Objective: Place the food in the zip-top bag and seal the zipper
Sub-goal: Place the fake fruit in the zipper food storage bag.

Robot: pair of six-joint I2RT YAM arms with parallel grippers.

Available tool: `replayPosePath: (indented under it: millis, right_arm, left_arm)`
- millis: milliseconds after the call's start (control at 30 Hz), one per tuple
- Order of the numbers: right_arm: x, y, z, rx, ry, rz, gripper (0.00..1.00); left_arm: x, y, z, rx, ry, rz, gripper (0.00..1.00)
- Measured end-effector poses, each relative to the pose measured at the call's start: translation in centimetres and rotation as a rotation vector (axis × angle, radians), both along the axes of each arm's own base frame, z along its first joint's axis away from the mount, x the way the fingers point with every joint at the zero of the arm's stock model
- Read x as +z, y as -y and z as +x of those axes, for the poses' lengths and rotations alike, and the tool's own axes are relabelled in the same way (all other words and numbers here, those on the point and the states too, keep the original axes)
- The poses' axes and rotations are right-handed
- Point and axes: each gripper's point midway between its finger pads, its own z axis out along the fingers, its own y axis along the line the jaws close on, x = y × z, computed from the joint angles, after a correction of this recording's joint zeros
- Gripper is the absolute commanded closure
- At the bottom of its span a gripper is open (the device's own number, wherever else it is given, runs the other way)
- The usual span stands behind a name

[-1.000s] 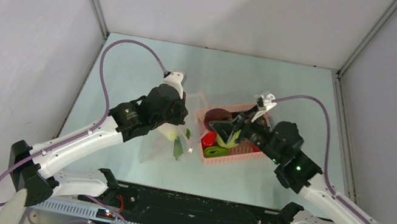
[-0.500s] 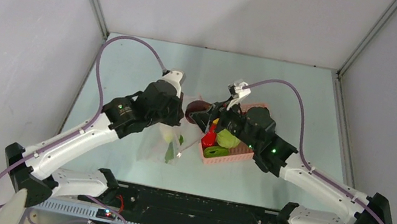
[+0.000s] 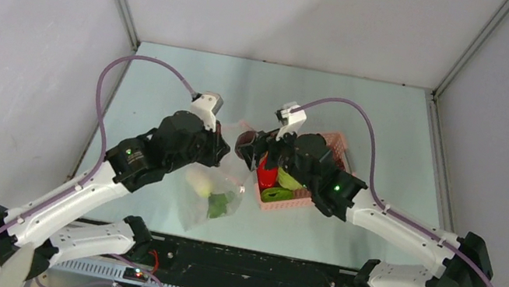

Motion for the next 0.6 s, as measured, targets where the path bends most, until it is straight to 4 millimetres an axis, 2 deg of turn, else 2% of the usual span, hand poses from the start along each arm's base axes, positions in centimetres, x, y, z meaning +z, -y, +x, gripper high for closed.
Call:
replayPosePath:
  millis: [33,100,233,400,600]
  right_arm:
    - [-0.1,-0.3,-0.2,0.011,0.001,-0.01,0.13]
    - [-0.1,-0.8,-0.7,0.039,0.009,-0.018,0.08]
    - [0.6,-1.5,-1.4,0.086,0.034,-0.028,0.03]
    - [1.9,-1.7,-2.0,0.119,0.063,-0.016,0.02]
    - [2.7,-0.9,-2.5,0.127,0.083,-0.02,0.01]
  left_arm:
    - [0.2,0.0,0.0,0.0,0.005,-0.005,1.0]
    - [0.5,-0.1,-0.1,0.0,0.013,-0.013,1.0]
    - [0.6,-0.1,-0.1,0.001,0.016,-0.016,1.0]
    - [0.5,-0.2,0.0,0.006,0.018,-0.013,1.0]
    - [0.6,-0.6,0.2,0.029,0.017,0.006,1.0]
